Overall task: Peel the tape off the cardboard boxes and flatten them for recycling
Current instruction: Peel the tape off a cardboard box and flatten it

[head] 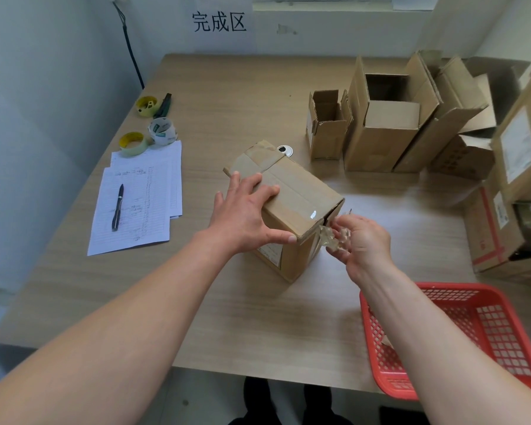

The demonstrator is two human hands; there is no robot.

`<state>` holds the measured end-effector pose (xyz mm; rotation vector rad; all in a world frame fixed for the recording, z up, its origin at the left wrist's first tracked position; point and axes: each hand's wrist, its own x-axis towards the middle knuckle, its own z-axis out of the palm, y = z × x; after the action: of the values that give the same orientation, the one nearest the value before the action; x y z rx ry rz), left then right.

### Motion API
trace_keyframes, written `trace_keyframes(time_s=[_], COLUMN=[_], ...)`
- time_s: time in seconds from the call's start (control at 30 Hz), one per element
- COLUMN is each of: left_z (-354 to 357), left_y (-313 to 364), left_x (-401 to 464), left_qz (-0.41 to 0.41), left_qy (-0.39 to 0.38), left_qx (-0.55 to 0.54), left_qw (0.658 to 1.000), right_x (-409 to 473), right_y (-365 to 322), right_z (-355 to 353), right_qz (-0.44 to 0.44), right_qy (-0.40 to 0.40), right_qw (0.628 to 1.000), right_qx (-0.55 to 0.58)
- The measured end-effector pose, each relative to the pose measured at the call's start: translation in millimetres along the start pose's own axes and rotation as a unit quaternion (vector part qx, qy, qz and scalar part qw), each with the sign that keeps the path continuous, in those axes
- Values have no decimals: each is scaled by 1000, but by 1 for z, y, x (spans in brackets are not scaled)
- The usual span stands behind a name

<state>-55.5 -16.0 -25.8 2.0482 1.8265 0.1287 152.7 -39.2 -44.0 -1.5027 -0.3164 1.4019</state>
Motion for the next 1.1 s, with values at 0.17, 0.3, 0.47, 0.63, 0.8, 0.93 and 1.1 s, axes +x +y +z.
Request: trace_keyframes(time_s=[0.17, 0.3, 0.47, 0.63, 0.8, 0.93, 1.1], left_z=[0, 2, 2, 1, 3, 4, 5], left_y=[0, 1, 1, 2, 1, 1, 1], left_x=[-1, -2, -4, -4, -4, -2, -1], left_qz=[-2, -3, -4, -8, -12, -8, -9], left_qy=[-1, 0, 1, -3, -3, 0, -2], left_qx=[0, -3, -3, -7, -11, -12, -10], left_qw=[1000, 1000, 1000, 1000, 1000, 1000, 1000], right_x=[5, 9, 13, 8, 20, 34, 47], right_y=[1, -6, -13, 2, -13, -32, -46], right_z=[-2, -4, 7, 15, 13, 12, 17], right_qz=[58, 142, 142, 47, 129, 201, 182], right_qy=[-22, -59, -51, 1, 5, -38, -35], right_qw=[996, 981, 984, 986, 984, 976, 982], right_qx=[58, 116, 99, 163, 126, 76, -29])
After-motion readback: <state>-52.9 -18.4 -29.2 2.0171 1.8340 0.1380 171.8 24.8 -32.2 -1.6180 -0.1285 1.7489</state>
